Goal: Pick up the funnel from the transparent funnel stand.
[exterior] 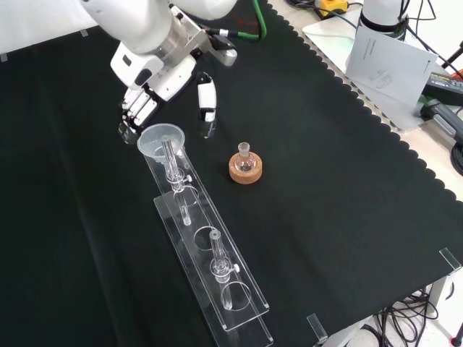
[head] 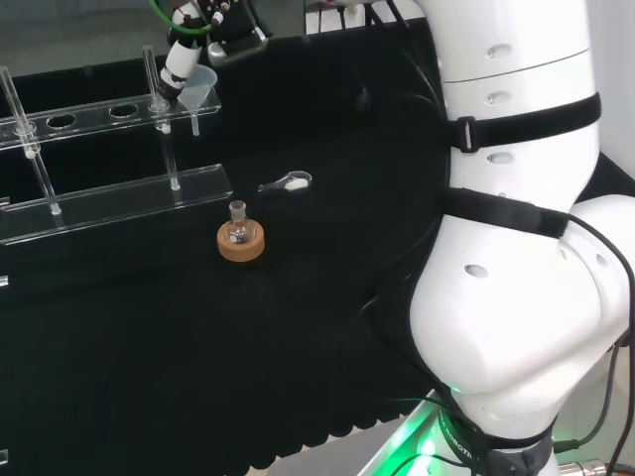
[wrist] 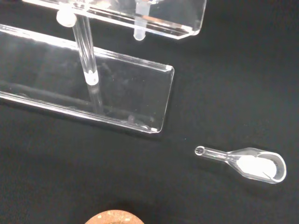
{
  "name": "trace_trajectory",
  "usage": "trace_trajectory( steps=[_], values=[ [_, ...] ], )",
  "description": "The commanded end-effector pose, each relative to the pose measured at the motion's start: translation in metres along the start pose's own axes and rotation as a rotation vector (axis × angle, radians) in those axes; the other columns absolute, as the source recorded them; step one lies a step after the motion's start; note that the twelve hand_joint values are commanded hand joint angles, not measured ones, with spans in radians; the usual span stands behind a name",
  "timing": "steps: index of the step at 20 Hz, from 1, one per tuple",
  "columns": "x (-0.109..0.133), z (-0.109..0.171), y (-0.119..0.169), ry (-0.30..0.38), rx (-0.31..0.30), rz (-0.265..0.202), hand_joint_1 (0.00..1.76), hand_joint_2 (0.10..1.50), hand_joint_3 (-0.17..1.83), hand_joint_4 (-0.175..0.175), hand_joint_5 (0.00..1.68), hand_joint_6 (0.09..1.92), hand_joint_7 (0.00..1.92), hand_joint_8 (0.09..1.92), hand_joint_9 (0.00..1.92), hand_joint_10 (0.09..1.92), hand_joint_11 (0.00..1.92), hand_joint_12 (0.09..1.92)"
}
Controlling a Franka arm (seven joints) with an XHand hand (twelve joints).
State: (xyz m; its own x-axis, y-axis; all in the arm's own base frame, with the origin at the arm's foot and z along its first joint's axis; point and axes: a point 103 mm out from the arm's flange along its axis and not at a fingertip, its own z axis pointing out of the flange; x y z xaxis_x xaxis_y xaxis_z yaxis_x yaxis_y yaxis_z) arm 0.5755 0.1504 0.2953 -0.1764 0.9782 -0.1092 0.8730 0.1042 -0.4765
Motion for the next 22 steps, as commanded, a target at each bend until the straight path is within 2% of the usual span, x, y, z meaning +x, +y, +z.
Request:
trace_trajectory(
  steps=[1, 8, 12, 13, 22],
  values=[
    [0.001, 0.007, 0.008, -0.010, 0.012, -0.015, 0.56, 0.74, 0.23, -0.005, 0.00, 0.09, 0.00, 0.24, 0.00, 0.91, 0.27, 1.49],
    [-0.014, 0.012, 0.012, -0.001, 0.009, -0.027, 0.57, 0.73, 0.24, -0.010, 0.05, 0.09, 0.00, 0.36, 0.03, 0.93, 0.29, 1.49],
    [-0.003, 0.014, 0.021, -0.014, 0.020, -0.024, 0.58, 0.74, 0.25, -0.010, 0.07, 0.09, 0.00, 0.48, 0.06, 0.93, 0.30, 1.49],
    [-0.011, 0.015, 0.020, -0.001, 0.011, -0.030, 0.58, 0.73, 0.25, -0.010, 0.07, 0.09, 0.00, 0.50, 0.06, 0.92, 0.30, 1.49],
    [0.001, 0.020, 0.027, -0.024, 0.013, -0.027, 0.59, 0.73, 0.26, -0.014, 0.09, 0.09, 0.00, 0.60, 0.10, 0.92, 0.31, 1.48]
  ],
)
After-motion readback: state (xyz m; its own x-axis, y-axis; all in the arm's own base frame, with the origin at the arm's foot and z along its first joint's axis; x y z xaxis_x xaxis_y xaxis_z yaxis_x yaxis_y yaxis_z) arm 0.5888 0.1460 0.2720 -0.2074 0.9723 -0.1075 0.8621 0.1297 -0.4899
